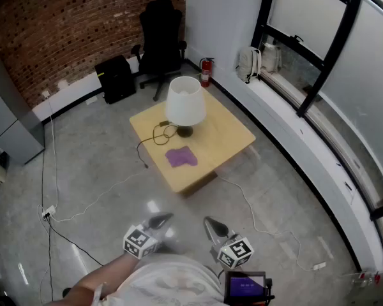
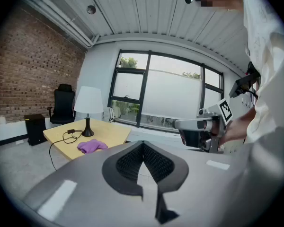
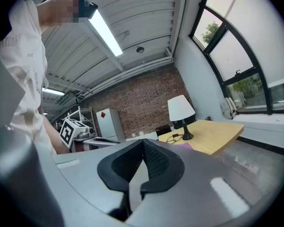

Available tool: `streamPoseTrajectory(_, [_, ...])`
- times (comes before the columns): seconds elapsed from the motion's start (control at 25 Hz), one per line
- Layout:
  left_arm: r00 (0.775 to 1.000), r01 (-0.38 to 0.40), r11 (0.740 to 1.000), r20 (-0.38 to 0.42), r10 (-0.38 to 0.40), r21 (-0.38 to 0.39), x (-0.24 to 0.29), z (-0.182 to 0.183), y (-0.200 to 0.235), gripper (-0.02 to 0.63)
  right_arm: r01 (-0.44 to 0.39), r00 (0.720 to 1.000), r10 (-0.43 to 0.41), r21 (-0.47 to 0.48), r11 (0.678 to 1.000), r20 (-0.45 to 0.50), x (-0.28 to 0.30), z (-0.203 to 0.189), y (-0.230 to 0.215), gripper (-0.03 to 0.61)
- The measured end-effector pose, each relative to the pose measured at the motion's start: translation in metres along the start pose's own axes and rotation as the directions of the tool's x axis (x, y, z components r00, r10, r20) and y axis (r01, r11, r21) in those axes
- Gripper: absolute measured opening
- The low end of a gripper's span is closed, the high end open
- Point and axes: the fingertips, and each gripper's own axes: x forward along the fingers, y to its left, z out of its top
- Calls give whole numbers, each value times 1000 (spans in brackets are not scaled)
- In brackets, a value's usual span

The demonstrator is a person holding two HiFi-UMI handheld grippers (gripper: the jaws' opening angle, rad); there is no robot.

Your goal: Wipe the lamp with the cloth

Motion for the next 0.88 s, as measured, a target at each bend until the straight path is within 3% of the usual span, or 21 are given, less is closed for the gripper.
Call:
streamPoseTrajectory(0.28, [999, -31, 1000, 35, 31, 3, -15, 9, 2, 2, 9, 999, -8, -26, 1000, 52, -1, 8, 7, 14])
streamPoseTrajectory(0.44, [997, -63, 998, 37, 64, -24, -24, 5, 4, 2, -17, 999, 19, -48, 999, 42, -1, 6, 16, 14])
streamPoseTrajectory(0.88, [996, -75, 997, 41, 75, 0, -19, 5, -5, 2, -6, 1000, 7, -37, 999, 26, -14, 2, 8, 14])
